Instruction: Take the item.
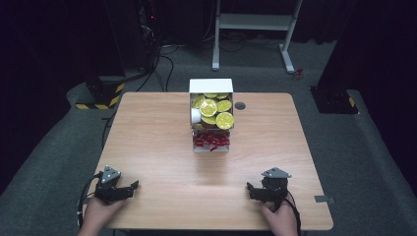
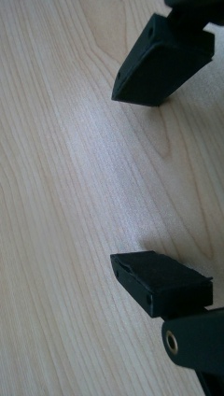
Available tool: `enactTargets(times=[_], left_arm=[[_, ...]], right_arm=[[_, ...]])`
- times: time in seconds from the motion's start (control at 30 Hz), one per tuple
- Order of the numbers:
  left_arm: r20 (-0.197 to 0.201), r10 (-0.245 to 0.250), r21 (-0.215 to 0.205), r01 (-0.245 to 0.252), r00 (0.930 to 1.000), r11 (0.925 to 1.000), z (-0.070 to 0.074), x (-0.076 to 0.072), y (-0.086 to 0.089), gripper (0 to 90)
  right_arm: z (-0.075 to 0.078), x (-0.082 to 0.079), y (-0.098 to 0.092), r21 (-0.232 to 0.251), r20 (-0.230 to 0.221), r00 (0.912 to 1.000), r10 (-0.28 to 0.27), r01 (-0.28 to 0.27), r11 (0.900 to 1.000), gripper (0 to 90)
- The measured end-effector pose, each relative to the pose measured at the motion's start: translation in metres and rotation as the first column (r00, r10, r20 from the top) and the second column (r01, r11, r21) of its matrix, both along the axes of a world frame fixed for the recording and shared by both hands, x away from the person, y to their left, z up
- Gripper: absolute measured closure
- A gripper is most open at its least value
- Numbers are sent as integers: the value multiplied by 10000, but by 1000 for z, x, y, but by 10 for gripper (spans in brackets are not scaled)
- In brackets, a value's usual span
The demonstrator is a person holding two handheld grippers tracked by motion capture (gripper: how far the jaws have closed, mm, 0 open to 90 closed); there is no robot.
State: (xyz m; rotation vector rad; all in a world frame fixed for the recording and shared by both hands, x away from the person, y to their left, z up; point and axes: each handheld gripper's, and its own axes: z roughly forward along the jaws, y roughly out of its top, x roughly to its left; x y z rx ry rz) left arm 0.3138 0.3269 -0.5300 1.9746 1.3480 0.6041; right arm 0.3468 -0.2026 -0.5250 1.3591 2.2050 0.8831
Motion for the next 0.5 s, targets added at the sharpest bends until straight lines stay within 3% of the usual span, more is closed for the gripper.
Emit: enactTargets(times=[0.5], left_arm=[[-21, 37, 7, -37, 10000, 10000, 0, 0, 1, 183]], right_arm=[[0, -2, 1, 37, -32, 10000, -68, 68, 10000, 78]])
